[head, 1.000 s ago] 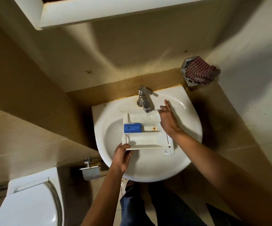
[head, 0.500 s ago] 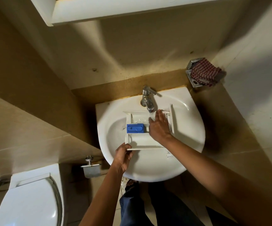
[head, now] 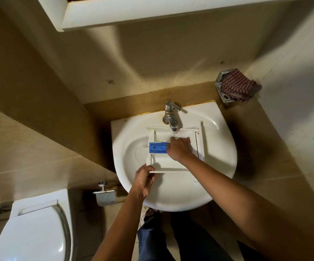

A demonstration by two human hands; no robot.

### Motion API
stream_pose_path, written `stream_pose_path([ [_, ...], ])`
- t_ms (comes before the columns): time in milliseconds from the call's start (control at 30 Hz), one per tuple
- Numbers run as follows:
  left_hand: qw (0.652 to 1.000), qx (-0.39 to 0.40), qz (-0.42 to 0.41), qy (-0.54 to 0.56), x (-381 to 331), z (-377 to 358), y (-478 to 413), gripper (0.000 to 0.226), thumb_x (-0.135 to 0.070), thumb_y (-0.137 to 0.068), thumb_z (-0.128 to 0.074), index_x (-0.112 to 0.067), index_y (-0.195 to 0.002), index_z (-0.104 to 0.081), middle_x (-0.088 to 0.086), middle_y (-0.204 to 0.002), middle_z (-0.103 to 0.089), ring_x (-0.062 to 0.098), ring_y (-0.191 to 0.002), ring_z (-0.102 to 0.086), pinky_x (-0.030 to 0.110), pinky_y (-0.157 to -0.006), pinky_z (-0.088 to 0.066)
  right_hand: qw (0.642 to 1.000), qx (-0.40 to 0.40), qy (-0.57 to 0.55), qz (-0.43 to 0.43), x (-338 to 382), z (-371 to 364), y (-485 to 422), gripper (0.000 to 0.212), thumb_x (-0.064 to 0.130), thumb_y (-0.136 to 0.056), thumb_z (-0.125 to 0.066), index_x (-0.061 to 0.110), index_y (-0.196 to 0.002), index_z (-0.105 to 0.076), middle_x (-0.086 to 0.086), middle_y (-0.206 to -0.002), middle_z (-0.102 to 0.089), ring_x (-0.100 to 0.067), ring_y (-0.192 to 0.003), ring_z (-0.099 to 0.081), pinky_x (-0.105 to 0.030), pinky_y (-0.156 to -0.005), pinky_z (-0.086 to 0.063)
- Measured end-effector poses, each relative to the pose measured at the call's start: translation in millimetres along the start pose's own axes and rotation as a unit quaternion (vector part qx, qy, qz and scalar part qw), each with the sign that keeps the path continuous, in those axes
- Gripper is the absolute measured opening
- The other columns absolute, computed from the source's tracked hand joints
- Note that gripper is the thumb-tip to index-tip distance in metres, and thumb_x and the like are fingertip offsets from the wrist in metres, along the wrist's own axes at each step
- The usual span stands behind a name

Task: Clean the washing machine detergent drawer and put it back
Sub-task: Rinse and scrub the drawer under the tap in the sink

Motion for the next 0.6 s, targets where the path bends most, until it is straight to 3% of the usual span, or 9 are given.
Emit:
stream_pose_path([
  [200, 1.0, 0.001, -0.003, -0.011, -3, 1, 4, 0.024, 0.011, -0.081, -0.043, -0.007, -0.071, -0.055, 0.005, -0.074, -0.054, 0.016, -0.071, -0.054, 0.027, -0.066, -0.056, 0.98, -0.029, -0.13, 0.144, 15, 7, 13, 0.033, 0.022, -0.098, -0.039, 0.017, -0.124, -0.059, -0.004, -0.123, -0.064, -0.028, -0.11, -0.058, -0.037, -0.092, -0.043],
  [300, 1.0, 0.002, -0.012, -0.008, -7, 2, 7, 0.025, 0.011, -0.08, -0.041, -0.008, -0.073, -0.055, 0.004, -0.076, -0.052, 0.015, -0.073, -0.052, 0.027, -0.07, -0.051, 0.991, -0.066, -0.064, 0.097, -12, 12, 3, 0.039, 0.035, -0.098, -0.038, 0.009, -0.101, -0.067, -0.009, -0.106, -0.066, -0.029, -0.101, -0.06, -0.035, -0.082, -0.047],
  [367, 1.0, -0.003, -0.013, -0.01, -9, 4, 8, 0.025, 0.011, -0.081, -0.041, -0.009, -0.075, -0.055, 0.005, -0.077, -0.052, 0.015, -0.074, -0.051, 0.025, -0.068, -0.051, 0.995, -0.083, -0.022, 0.058, -23, 14, -2, 0.049, 0.043, -0.098, -0.036, 0.004, -0.102, -0.067, -0.013, -0.109, -0.062, -0.029, -0.106, -0.056, -0.036, -0.087, -0.047],
  [467, 1.0, -0.012, -0.012, -0.01, -10, 4, 11, 0.024, 0.011, -0.082, -0.043, -0.008, -0.075, -0.055, 0.005, -0.077, -0.055, 0.016, -0.074, -0.054, 0.026, -0.068, -0.053, 0.993, -0.036, -0.042, 0.102, -4, 3, -3, 0.041, 0.034, -0.099, -0.034, 0.009, -0.118, -0.06, -0.011, -0.124, -0.058, -0.027, -0.118, -0.049, -0.037, -0.1, -0.039],
  [600, 1.0, -0.021, -0.009, 0.007, -7, 10, 17, 0.022, 0.012, -0.085, -0.042, -0.005, -0.075, -0.052, 0.009, -0.082, -0.053, 0.019, -0.079, -0.054, 0.027, -0.068, -0.058, 0.98, 0.03, -0.108, 0.164, 9, -5, 5, 0.033, 0.027, -0.098, -0.038, 0.018, -0.123, -0.058, -0.004, -0.124, -0.062, -0.028, -0.111, -0.057, -0.036, -0.09, -0.042],
])
Point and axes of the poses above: each hand's wrist, its own y-axis away from the middle knuckle, its own z-axis out of the back of the hand, x = y × z, the point moved 7 cm from there along -y, towards the middle knuckle
